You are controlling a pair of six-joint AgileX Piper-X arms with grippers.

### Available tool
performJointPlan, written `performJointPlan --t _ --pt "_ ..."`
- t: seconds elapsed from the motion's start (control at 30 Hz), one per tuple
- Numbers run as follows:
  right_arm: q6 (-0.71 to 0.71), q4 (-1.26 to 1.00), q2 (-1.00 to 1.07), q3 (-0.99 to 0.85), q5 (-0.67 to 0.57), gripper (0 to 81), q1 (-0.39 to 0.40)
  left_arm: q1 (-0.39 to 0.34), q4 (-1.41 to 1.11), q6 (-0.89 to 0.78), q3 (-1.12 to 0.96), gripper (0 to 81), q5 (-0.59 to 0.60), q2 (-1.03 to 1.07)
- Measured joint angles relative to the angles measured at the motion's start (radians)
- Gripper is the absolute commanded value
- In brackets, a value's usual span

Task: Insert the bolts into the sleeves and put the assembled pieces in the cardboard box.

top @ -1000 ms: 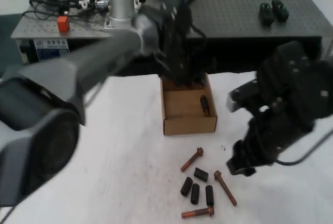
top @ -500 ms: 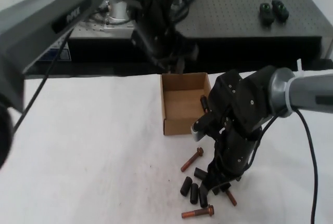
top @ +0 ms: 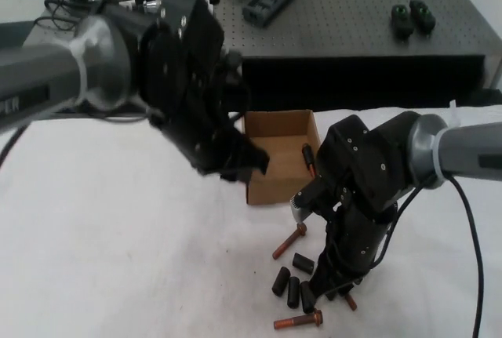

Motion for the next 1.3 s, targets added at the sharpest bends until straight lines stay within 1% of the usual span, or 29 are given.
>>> performJointPlan --t 0.07,0.1,0.27,0.3,0.37,0.43,0.53,0.57,0.63,0.73,0.8,0.97,1.13,1.2,1.3 --pt "0.0 -0.018 0.0 0.009 0.0 2.6 0.0 -0.008 -0.009 0.0 0.02 27.3 0.009 0.0" --pt "0.0 -0.023 0.0 0.01 0.0 1.3 0.0 -0.015 -0.013 0.002 0.023 27.3 0.008 0.0" --pt "0.0 -0.048 0.0 0.01 -0.007 1.3 0.0 -0.091 -0.009 0.012 0.024 27.8 0.015 0.003" --pt "0.0 -0.049 0.0 0.013 -0.007 1.3 0.0 -0.121 0.009 0.012 0.024 29.0 0.015 0.014" --pt "0.0 -0.051 -0.006 0.015 -0.007 1.3 -0.003 -0.159 0.044 0.012 0.017 32.5 0.02 0.056" --pt "0.016 -0.051 -0.03 0.021 -0.007 1.3 -0.013 -0.166 0.057 0.03 0.013 35.0 0.022 0.077" --pt "0.054 -0.068 -0.131 0.083 0.0 1.3 -0.045 -0.18 0.112 0.046 -0.013 34.9 0.022 0.143" --pt "0.061 -0.068 -0.201 0.102 0.001 1.3 -0.062 -0.183 0.132 0.046 -0.026 34.9 0.022 0.165" --pt "0.071 -0.068 -0.242 0.137 0.001 1.3 -0.072 -0.19 0.16 0.059 -0.052 34.8 0.022 0.199" --pt "0.083 -0.071 -0.313 0.19 0.001 1.3 -0.09 -0.204 0.175 0.083 -0.103 34.8 -0.006 0.235" --pt "0.095 -0.067 -0.418 0.241 0.001 1.3 -0.118 -0.215 0.175 0.103 -0.132 34.8 -0.026 0.253" --pt "0.112 -0.035 -0.573 0.312 0.002 1.3 -0.155 -0.223 0.192 0.117 -0.19 34.8 -0.044 0.297" --pt "0.112 -0.025 -0.64 0.334 0.002 1.3 -0.173 -0.223 0.247 0.124 -0.223 34.7 -0.071 0.339" --pt "0.112 -0.018 -0.66 0.336 0.002 1.3 -0.181 -0.223 0.252 0.124 -0.225 31.7 -0.077 0.346" --pt "0.112 -0.017 -0.672 0.336 0.002 1.3 -0.185 -0.223 0.259 0.124 -0.227 21.5 -0.085 0.357"
